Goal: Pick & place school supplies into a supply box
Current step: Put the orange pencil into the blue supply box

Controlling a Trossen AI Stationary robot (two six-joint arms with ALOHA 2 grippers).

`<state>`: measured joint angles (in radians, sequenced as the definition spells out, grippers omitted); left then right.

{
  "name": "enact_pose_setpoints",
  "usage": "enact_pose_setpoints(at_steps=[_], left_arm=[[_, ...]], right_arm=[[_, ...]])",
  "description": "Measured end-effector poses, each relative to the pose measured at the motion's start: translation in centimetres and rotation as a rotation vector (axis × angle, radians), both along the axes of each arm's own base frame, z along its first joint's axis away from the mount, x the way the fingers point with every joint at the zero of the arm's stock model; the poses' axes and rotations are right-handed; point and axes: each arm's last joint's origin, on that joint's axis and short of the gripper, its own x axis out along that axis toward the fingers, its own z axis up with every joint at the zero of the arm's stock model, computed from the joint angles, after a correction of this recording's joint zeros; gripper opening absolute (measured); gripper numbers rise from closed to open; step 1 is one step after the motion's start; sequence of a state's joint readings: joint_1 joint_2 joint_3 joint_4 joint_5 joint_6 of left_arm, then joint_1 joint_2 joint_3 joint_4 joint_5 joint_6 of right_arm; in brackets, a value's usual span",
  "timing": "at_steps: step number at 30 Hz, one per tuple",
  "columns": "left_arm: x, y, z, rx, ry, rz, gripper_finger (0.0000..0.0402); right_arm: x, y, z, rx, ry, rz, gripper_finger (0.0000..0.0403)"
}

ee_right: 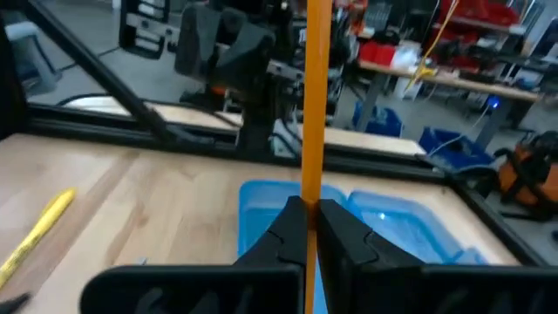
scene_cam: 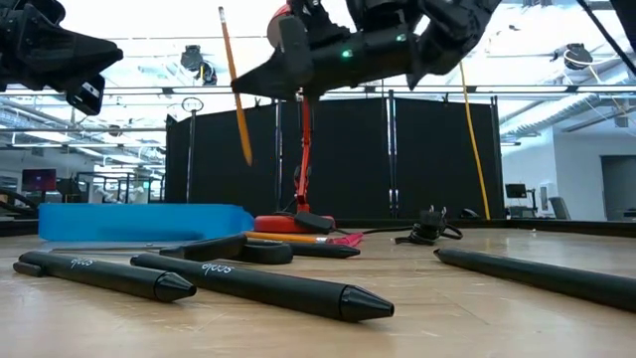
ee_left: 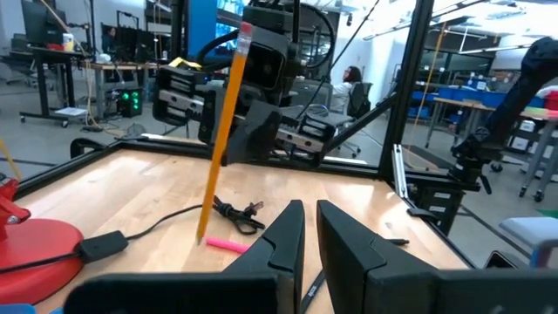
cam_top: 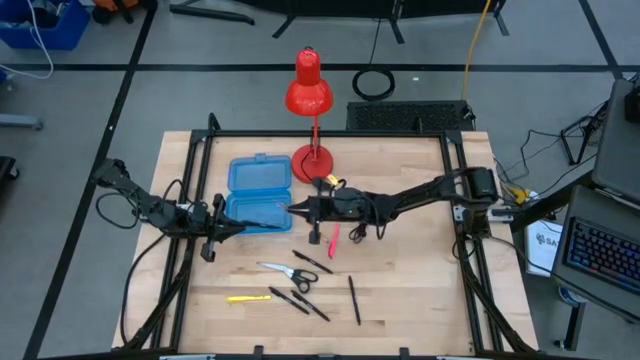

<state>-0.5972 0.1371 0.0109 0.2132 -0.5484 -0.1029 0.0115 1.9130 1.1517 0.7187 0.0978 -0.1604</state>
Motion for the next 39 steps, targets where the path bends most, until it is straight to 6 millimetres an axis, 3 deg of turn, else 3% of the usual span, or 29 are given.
enact_pose_setpoints(at_steps=[11,16,29,39], left_arm=[[0.0,0.0,0.0,0.013,-0.001,0.001,0.0037],[0.0,0.0,0.0,0.014,-0.001,-0.003,0.0037],[0.0,0.0,0.0,0.017,0.000,-0.006,0.0037],[0.0,0.0,-0.1,0.020,0.005,-0.006,0.0037]], right_arm=[[4.8,-0.7,-2.2,-0.057,0.033,0.015,0.0000],[6.5,-1.5,-3.2,-0.026,0.154,-0.004,0.0000],[6.6,-2.3,-4.9,0.036,0.307,-0.033,0.0001],[6.5,-2.5,-5.1,0.081,0.331,0.000,0.0040]])
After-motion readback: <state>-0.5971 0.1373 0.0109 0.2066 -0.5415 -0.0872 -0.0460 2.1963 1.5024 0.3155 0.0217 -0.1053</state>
